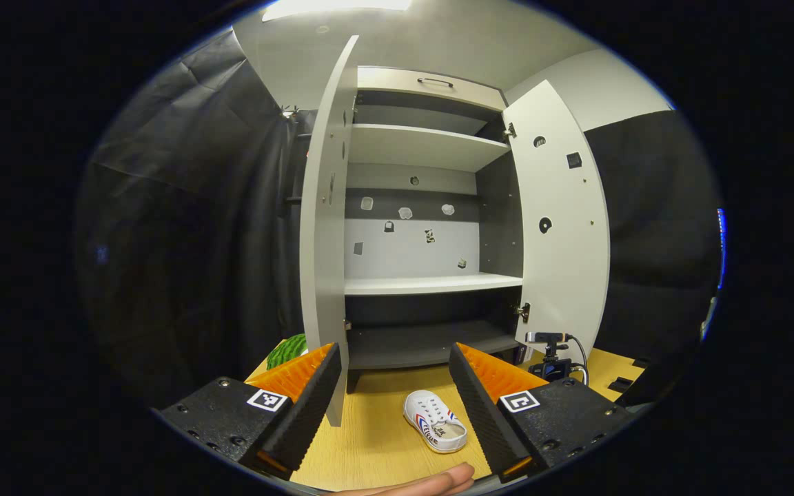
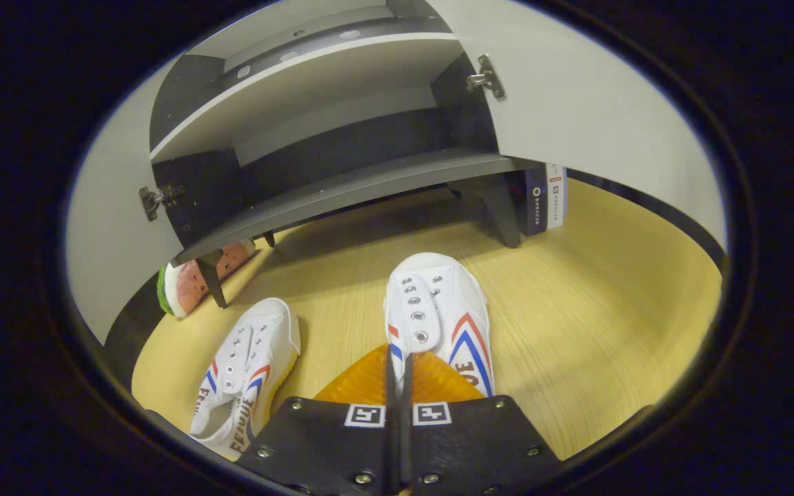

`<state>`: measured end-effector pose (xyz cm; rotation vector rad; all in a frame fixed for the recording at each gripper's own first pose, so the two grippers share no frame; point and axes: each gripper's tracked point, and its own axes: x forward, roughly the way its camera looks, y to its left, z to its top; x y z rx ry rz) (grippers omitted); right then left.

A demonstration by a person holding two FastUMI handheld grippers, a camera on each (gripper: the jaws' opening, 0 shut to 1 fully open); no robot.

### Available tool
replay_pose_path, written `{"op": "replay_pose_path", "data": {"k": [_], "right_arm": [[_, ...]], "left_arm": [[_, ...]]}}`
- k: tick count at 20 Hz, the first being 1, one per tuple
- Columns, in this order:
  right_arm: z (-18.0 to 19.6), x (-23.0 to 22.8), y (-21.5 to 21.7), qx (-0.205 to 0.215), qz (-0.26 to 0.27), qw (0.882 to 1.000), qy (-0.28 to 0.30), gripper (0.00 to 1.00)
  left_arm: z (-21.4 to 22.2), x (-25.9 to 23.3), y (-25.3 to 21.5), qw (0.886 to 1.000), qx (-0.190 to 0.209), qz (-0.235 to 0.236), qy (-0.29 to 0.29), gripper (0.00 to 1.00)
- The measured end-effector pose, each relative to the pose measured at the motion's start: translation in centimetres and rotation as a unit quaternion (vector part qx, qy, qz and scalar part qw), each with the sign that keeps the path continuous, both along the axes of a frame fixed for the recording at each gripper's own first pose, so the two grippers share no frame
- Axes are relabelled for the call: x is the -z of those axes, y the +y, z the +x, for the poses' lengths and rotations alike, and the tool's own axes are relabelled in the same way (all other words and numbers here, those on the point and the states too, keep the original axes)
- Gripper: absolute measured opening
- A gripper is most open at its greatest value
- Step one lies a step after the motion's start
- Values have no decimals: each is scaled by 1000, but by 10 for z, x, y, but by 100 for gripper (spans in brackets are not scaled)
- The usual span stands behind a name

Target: Grab one shoe with the right hand and put it into the shoe cabinet, grab the other shoe with the left hand and put it into the shoe cabinet; then close the right door with the right hand and the left door with the left hand.

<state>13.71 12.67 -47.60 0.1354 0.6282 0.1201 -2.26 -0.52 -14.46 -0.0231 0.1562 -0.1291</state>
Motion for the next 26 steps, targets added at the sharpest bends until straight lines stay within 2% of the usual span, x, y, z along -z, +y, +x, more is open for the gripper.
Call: {"op": "replay_pose_path", "data": {"k": [4,6,9,10,11,13,14,15,20,26], "right_arm": [[-15,-12,-1,3,32,999,-25,1],[-24,-29,-4,-2,26,998,-52,0],[-38,-60,-1,-11,32,995,-94,0],[-44,-67,4,-19,43,994,-94,0],[-49,-74,5,-24,48,994,-96,0],[-50,-93,4,-30,44,992,-113,0],[-53,-107,5,-33,48,991,-122,0],[-53,-122,8,-38,51,989,-134,0],[-43,-206,15,-63,30,978,-194,0],[-5,-318,26,-89,-17,958,-273,0]], "left_arm": [[0,0,-4,1000,9,6,-4,95],[2,1,-4,1000,7,6,-3,92],[3,6,-9,1000,10,4,1,95],[4,9,-10,1000,11,3,5,92],[5,11,-11,1000,12,2,8,95],[5,17,-14,1000,15,-1,14,95],[5,20,-15,1000,17,-3,15,92],[4,23,-16,1000,19,-5,17,96],[9,37,-15,1000,16,2,15,96],[19,34,-6,1000,6,-6,-4,96]]}}
